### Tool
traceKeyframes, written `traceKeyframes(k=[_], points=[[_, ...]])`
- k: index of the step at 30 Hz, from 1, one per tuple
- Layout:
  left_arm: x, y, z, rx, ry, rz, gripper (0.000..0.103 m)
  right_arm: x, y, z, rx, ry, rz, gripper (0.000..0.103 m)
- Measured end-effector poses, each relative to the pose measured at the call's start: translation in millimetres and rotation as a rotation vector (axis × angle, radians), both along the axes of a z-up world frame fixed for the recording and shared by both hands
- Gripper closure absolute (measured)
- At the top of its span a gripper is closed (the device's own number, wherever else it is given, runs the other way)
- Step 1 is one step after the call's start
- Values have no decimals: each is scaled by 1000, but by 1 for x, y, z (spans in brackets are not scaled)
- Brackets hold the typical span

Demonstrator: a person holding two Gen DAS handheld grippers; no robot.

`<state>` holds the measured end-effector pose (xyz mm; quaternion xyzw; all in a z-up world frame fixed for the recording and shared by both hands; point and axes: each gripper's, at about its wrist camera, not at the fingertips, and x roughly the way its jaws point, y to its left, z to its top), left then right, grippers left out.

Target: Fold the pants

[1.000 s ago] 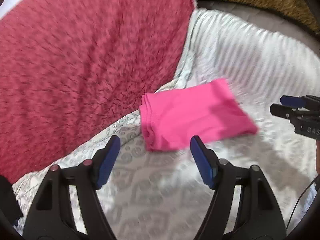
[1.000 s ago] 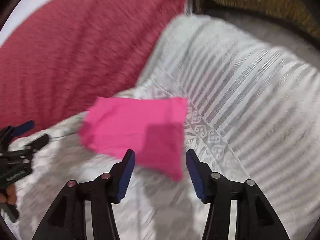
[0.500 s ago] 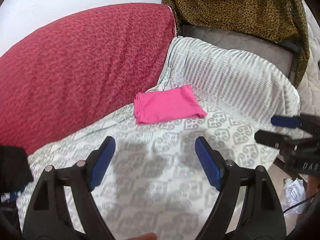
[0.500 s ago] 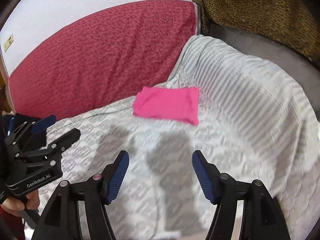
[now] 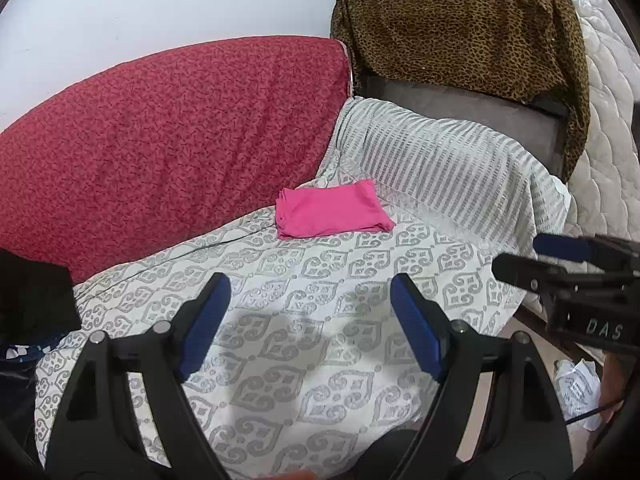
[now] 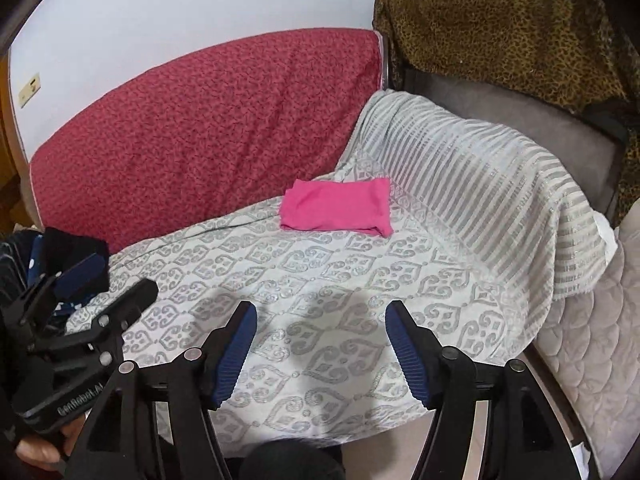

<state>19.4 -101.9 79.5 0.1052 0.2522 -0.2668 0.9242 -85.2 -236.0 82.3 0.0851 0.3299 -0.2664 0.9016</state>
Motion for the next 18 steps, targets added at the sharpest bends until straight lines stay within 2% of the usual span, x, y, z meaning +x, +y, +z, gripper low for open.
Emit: traceKeyframes(k=[9,18], points=[[-3,3,-2,-28,32,9,21,-5,11,3,2,-10,-7,33],[-7,0,-7,-21,33,15,21,-7,14,-3,10,0,-23,33]])
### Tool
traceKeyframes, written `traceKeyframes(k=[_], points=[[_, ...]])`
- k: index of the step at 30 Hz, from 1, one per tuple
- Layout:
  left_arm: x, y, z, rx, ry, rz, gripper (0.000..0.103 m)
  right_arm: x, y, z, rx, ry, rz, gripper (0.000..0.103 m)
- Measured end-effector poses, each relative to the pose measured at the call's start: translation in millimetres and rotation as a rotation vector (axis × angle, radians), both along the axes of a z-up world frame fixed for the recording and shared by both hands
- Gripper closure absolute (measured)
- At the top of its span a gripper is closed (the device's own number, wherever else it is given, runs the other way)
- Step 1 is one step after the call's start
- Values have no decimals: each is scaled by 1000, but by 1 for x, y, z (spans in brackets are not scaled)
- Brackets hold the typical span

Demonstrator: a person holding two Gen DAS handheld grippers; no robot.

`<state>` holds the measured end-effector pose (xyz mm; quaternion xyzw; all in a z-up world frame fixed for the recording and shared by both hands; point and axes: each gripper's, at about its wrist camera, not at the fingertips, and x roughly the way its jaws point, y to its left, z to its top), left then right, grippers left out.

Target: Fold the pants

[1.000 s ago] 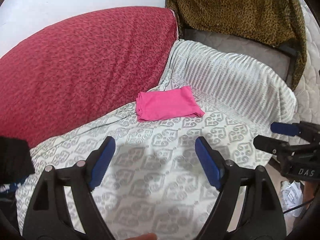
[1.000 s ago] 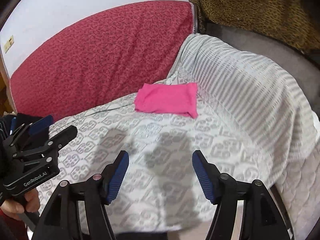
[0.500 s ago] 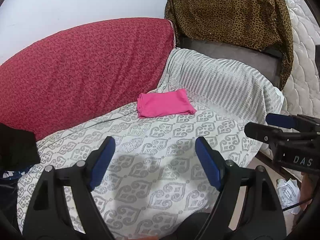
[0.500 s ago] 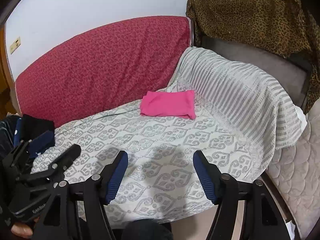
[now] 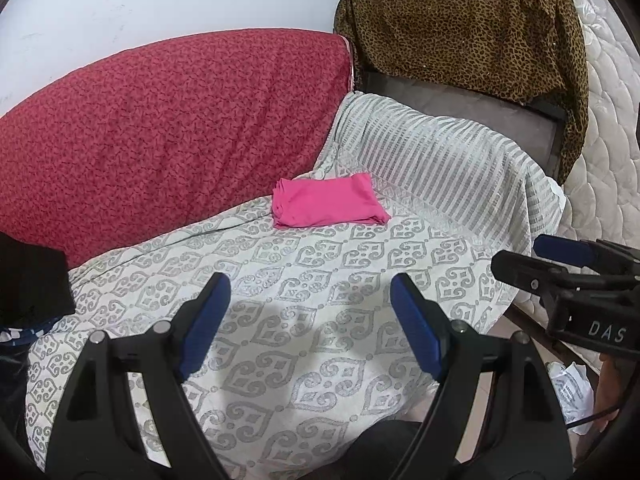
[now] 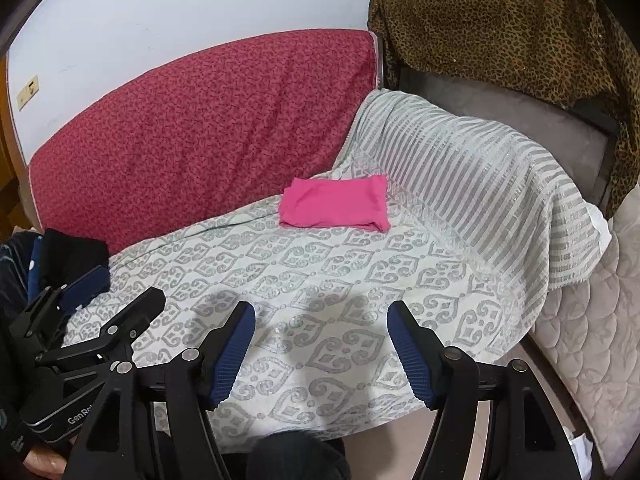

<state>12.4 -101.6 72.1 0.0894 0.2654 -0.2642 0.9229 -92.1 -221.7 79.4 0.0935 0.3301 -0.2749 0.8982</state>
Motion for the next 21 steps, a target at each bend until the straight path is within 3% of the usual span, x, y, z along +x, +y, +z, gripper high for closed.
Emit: traceKeyframes(k=[21], points=[[-4,-4,2,23,-19,3,21,2,2,-2,9,2,7,33]])
